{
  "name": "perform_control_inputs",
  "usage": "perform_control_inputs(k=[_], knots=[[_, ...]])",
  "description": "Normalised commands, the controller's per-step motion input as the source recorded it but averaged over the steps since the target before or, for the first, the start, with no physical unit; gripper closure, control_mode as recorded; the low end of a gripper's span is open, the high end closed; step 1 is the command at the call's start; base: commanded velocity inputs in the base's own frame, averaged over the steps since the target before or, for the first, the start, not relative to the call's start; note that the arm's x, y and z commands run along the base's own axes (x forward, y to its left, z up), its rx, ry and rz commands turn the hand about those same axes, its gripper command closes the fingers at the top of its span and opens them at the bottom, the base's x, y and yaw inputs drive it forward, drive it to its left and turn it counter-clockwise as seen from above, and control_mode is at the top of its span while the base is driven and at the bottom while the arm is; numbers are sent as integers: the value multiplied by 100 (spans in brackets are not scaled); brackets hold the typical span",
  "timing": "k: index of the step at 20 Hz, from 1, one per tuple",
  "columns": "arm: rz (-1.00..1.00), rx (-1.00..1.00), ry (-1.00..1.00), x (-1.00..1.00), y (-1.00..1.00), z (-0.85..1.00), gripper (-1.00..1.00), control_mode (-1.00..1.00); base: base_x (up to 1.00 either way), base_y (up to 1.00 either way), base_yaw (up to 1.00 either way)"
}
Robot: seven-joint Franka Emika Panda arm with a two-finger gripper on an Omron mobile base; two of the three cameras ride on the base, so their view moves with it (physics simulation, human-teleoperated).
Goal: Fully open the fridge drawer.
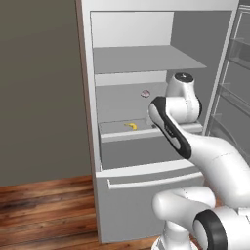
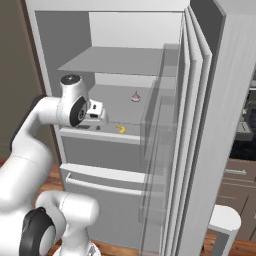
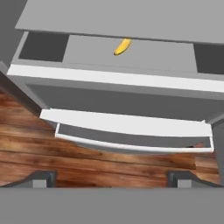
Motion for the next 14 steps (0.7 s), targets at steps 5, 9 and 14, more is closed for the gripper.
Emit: perform_control_inputs(k=[5,9,14], knots=[[-2,5,-3,31,-4,-32,-100,-100,0,0,0],[0,3,-7,18,0,-45,-100,-100,0,0,0],[-1,0,-9,31,0,-25,-100,-100,0,0,0]])
